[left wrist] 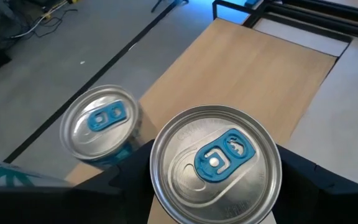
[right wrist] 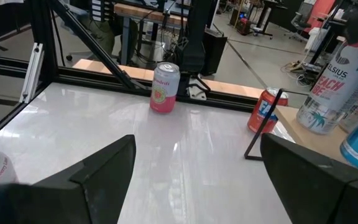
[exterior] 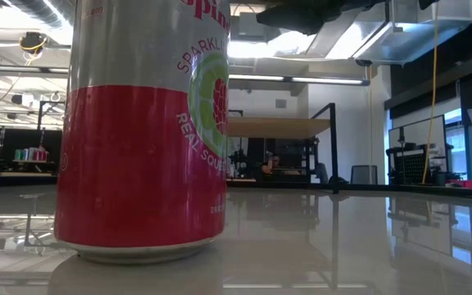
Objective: Place canned beverage on shelf
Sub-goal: Put the blue soda can on the shelf
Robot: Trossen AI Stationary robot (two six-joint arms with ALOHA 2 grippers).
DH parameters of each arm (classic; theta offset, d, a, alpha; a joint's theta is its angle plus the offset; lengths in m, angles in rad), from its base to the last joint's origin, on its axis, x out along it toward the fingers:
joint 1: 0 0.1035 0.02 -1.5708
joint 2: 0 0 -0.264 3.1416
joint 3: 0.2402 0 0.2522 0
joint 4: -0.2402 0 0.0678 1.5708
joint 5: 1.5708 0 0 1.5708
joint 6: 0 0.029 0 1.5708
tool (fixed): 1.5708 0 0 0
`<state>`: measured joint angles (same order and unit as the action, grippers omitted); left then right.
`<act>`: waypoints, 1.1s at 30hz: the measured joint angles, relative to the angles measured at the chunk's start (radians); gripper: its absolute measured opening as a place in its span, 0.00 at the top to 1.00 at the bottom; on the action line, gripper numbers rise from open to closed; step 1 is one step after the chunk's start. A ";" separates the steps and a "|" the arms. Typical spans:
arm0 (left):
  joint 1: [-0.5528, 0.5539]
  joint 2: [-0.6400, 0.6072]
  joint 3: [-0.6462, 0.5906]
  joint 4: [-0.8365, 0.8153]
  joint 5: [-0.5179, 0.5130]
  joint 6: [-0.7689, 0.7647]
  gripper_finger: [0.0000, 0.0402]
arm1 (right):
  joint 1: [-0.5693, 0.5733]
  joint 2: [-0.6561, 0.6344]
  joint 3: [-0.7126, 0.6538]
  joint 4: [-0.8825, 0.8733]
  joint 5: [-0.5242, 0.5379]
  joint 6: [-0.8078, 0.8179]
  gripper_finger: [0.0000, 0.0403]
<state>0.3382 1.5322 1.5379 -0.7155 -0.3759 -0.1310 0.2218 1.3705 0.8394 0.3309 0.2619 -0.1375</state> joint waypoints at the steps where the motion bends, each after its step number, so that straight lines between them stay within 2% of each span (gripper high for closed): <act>1: 0.004 0.000 0.000 -0.004 0.001 0.001 0.43 | 0.000 0.000 0.000 0.000 0.000 0.000 0.15; 19: 0.017 -0.001 0.000 -0.017 0.004 0.034 0.36 | 0.000 0.000 0.000 0.000 0.000 0.000 0.15; 33: 0.017 -0.001 0.000 -0.031 -0.009 0.064 0.35 | 0.000 0.000 0.000 -0.001 0.000 0.000 0.15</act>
<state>0.3553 1.5314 1.5379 -0.7466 -0.3844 -0.0672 0.2218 1.3705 0.8391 0.3302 0.2619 -0.1371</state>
